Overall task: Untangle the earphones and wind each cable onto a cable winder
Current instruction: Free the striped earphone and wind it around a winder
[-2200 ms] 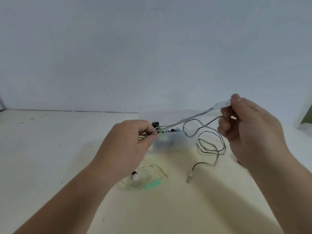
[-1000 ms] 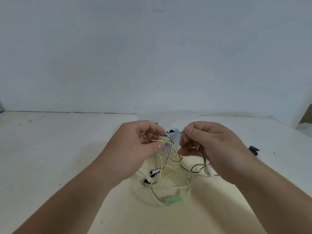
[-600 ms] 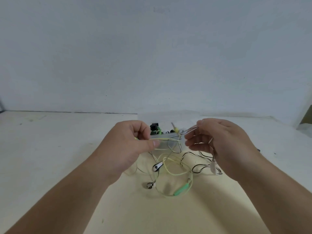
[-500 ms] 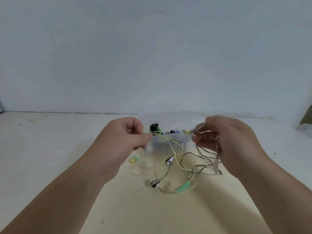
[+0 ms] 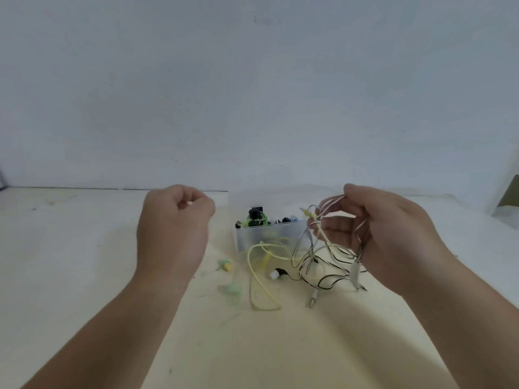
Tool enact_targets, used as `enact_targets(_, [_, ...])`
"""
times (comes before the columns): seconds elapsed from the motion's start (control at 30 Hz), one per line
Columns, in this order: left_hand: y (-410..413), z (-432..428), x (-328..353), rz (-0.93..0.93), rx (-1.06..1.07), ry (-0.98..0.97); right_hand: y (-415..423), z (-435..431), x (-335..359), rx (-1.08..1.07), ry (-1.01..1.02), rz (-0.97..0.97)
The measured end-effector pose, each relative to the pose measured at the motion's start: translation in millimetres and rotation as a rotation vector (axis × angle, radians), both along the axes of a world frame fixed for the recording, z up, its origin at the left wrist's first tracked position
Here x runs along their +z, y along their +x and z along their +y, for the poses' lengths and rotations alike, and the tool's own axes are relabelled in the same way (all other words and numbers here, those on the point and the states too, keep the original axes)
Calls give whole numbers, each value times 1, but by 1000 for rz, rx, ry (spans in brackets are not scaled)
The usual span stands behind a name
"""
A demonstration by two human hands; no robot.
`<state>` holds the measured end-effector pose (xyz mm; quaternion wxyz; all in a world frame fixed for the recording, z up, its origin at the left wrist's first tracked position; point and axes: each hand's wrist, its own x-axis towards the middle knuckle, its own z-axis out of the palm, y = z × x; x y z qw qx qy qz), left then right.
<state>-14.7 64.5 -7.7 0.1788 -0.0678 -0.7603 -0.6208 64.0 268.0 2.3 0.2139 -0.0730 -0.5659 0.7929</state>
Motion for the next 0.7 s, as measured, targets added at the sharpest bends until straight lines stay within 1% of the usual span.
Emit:
enact_targets(0.07, [10, 6, 1, 101, -188, -40, 2, -6, -2, 75, 24, -12])
enact_targets(0.13, [21, 13, -1, 137, -393, -79, 3, -11, -4, 141, 41, -18])
enact_targets(0.2, [28, 19, -6, 105, -539, -101, 4, -15, -7, 194, 68, -30])
enact_targets(0.23, [29, 21, -9, 80, -573, -119, 5, -16, -8, 211, 85, -34])
enact_targets(0.27, [28, 21, -11, 70, -570, -146, 5, -17, -8, 228, 103, -34])
enact_targets(0.33, [24, 21, -14, 70, -497, -195, 6, -18, -9, 260, 113, -23])
enact_targets(0.47, [18, 19, -13, 56, -463, -204, 5, -16, -8, 251, 151, -31])
enact_targets(0.57, [16, 16, -13, 69, -468, -208, 3, -14, -9, 144, 200, -68])
enact_targets(0.7, [12, 12, -11, 81, -468, -239, 0, -7, -11, -25, 164, -122])
